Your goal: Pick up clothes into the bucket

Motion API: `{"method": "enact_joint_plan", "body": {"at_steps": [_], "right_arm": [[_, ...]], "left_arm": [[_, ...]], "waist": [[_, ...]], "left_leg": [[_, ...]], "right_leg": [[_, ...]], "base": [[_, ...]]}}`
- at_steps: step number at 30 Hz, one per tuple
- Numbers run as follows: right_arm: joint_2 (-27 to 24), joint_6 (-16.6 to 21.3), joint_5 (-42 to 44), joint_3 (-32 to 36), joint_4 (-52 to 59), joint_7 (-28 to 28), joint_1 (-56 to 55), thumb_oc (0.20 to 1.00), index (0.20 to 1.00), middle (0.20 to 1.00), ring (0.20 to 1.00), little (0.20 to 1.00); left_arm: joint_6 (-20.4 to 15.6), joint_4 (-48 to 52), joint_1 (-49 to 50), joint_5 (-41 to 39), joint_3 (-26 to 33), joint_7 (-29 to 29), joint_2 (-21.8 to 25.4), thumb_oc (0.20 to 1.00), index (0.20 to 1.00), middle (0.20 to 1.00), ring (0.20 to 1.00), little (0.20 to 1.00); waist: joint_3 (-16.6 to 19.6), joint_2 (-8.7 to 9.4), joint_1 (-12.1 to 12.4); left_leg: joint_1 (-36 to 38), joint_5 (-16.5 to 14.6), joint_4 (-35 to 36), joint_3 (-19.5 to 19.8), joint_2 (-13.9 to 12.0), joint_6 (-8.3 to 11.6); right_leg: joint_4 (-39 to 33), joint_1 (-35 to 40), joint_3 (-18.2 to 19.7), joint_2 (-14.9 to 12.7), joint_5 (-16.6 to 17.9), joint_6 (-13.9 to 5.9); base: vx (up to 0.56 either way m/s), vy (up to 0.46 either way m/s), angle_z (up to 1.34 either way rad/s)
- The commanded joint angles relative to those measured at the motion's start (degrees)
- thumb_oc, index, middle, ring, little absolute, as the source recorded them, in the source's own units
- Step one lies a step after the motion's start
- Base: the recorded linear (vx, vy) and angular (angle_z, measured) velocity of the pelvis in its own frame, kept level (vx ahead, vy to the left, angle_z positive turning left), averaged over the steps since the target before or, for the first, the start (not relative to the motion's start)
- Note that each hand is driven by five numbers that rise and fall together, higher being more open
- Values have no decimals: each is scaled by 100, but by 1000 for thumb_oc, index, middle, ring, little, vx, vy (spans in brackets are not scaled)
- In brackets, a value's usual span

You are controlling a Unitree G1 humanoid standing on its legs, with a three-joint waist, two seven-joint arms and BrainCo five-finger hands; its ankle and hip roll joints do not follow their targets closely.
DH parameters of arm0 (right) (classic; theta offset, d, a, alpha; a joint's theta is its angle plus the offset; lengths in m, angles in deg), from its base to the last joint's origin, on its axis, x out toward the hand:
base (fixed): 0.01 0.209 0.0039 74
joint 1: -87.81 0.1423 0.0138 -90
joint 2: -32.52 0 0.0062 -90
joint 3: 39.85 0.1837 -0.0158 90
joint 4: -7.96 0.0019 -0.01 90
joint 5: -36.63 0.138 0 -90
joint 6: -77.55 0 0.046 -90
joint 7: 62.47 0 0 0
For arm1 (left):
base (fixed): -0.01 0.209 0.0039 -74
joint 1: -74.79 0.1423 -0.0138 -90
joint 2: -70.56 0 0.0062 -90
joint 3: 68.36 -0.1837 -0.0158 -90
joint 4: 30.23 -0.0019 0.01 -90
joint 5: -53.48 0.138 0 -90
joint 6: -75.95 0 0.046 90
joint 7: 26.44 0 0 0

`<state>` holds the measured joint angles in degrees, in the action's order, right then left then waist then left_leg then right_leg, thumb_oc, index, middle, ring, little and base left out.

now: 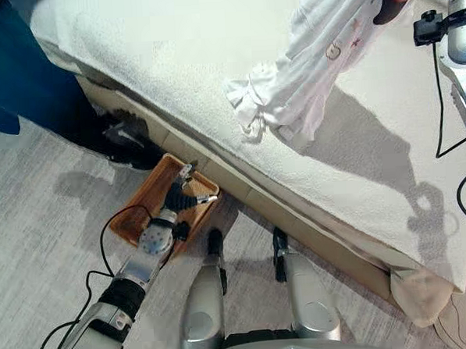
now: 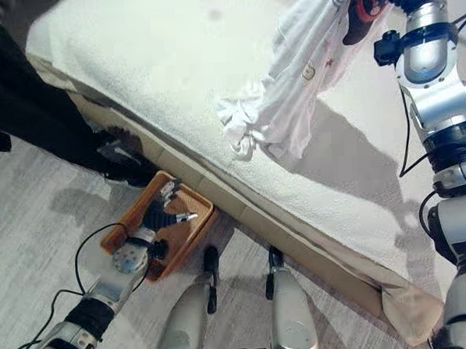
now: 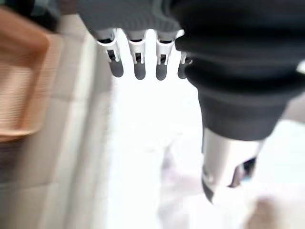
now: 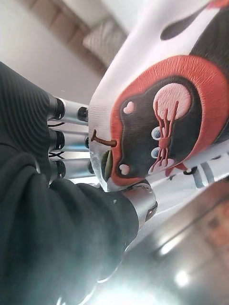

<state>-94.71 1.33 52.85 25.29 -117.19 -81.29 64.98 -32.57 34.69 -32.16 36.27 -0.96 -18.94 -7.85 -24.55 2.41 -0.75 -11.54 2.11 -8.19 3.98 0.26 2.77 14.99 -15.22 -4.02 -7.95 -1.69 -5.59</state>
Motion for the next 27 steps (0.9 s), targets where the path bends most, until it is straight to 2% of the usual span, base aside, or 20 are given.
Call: {"method": "enact_joint_plan", "body": {"at_steps": [1,2,3,6,7,13,14,16,19,27], "right_arm": [[-31,378,481,129,319,100,-19,200,200,200,200,200],[-16,408,638,131,506,222,-73,200,200,200,200,200],[-15,408,641,134,508,225,-80,200,200,200,200,200],[-2,414,933,156,694,362,-100,200,200,200,200,200],[39,375,1090,67,898,499,-70,200,200,200,200,200],[-181,202,1633,-152,1308,1001,-272,200,200,200,200,200],[-311,152,1863,-283,1566,1319,-399,200,200,200,200,200],[-387,119,1955,-378,1744,1464,-443,200,200,200,200,200],[-663,-19,2164,-661,2320,1891,-595,200,200,200,200,200],[-728,-86,2647,-926,3101,2416,-838,200,200,200,200,200]], "left_arm": [[-283,395,273,-436,118,-193,-35,1000,1000,1000,1000,1000],[-280,705,190,-415,112,-208,-3,1000,1000,1000,1000,1000],[-273,716,200,-415,114,-208,2,1000,1000,1000,1000,1000],[-214,1126,128,-381,84,-266,74,1000,1000,1000,1000,1000],[-97,1281,-95,-513,-23,-301,48,1000,1000,1000,1000,1000],[111,1723,-579,-748,-229,-401,-22,1000,1000,1000,1000,1000],[148,1842,-800,-748,-269,-432,27,1000,1000,1000,1000,1000],[182,1788,-945,-751,-346,-425,18,1000,1000,1000,1000,1000],[254,1411,-1655,-399,-617,-274,-124,1000,1000,1000,1000,1000],[373,679,-2480,151,-1030,-32,-562,1000,1000,1000,1000,1000]], "waist": [[788,255,-166],[1024,297,-237],[1018,300,-231],[1345,338,-313],[1576,367,-397],[1866,377,-505],[1977,372,-540],[2012,378,-556],[2163,387,-610],[2268,364,-647]], "left_leg": [[45,-474,-369,-171,76,23],[255,-465,-158,-251,39,25],[284,-458,-132,-256,37,25],[565,-422,155,-368,-43,39],[739,-395,294,-427,-83,45],[1088,-410,461,-491,-124,40],[1182,-427,494,-515,-132,44],[1227,-430,511,-526,-135,47],[1370,-449,574,-531,-167,67],[1500,-457,613,-493,-187,84]], "right_leg": [[-492,434,98,108,162,-145],[-720,619,125,168,199,-163],[-740,643,129,170,206,-163],[-994,861,136,203,287,-191],[-1069,998,159,224,301,-208],[-1078,1285,139,241,230,-192],[-1093,1362,135,246,206,-191],[-1097,1403,130,243,194,-190],[-1117,1544,110,257,135,-192],[-1135,1712,46,250,79,-192]], "base": [[145,9,-16],[72,2,-9],[101,-2,-17],[94,-6,-21],[93,-3,-14],[87,-3,-12],[58,-9,-5],[69,-17,-3],[67,-23,0],[22,-9,0]]}}
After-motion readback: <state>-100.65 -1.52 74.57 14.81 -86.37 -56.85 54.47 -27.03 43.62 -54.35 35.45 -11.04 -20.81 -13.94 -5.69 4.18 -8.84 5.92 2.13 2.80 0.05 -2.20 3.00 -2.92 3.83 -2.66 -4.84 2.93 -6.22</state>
